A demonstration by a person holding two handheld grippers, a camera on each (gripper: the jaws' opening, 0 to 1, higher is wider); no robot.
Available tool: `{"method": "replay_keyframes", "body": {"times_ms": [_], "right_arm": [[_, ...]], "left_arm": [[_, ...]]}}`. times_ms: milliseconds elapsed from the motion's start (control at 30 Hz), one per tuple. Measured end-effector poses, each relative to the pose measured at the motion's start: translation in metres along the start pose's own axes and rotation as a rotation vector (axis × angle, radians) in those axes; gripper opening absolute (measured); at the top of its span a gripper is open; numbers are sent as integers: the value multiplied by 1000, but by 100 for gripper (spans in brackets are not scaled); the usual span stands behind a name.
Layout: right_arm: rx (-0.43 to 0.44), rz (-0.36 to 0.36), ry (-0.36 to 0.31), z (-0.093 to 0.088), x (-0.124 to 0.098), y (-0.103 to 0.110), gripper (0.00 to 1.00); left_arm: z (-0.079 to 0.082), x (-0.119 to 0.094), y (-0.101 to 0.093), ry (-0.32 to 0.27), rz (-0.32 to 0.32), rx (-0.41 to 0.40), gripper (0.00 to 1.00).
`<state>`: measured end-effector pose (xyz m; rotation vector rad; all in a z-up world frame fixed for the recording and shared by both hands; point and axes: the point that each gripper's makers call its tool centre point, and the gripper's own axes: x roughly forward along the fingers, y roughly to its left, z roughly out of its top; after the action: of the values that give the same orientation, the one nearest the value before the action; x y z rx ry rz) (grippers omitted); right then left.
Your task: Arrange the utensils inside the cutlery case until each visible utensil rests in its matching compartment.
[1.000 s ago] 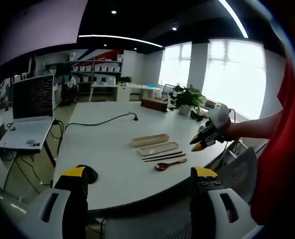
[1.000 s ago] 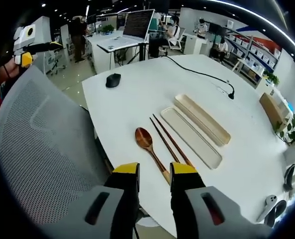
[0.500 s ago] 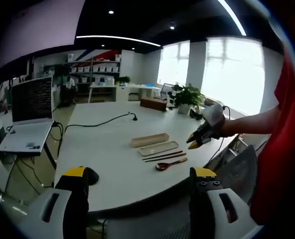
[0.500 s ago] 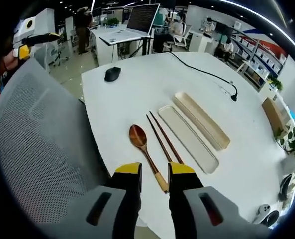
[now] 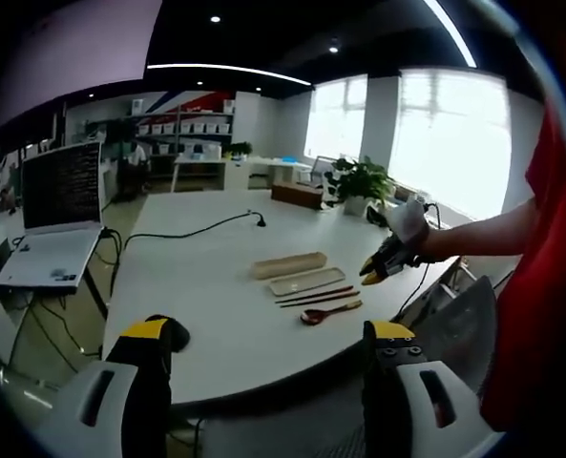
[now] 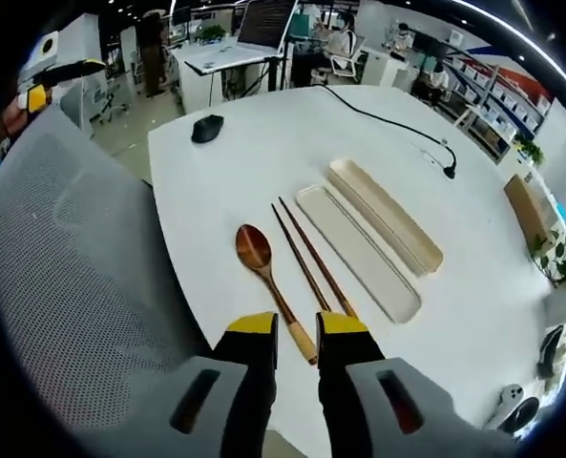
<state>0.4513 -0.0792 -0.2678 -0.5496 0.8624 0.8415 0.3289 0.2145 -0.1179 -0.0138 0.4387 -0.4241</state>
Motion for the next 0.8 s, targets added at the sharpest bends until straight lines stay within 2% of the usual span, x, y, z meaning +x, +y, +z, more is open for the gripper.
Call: {"method": "replay_keyframes", "body": {"times_ms": [133, 233, 333, 433, 533, 667, 800], "right_arm": [[-14, 0, 1, 0, 4, 7, 13], [-31, 31, 21, -2, 5, 13, 13], [-41, -7, 25, -4, 6, 5, 14], [-12, 14, 36, -7, 7, 6, 11], [-22, -2, 11, -5, 6, 5, 11], [-47, 4, 32, -7, 8, 5, 14], [-21, 4, 45, -8, 11, 1, 14]], "left_arm": [[5, -1, -2, -13, 1, 6, 85], [5, -2, 1, -9, 7, 13, 85], [6, -4, 3, -13, 13, 6, 84], [6, -5, 3, -15, 14, 9, 85], [7, -5, 3, -22, 11, -1, 85], [6, -7, 2, -22, 14, -6, 85], [8, -12, 2, -25, 28, 15, 85]]}}
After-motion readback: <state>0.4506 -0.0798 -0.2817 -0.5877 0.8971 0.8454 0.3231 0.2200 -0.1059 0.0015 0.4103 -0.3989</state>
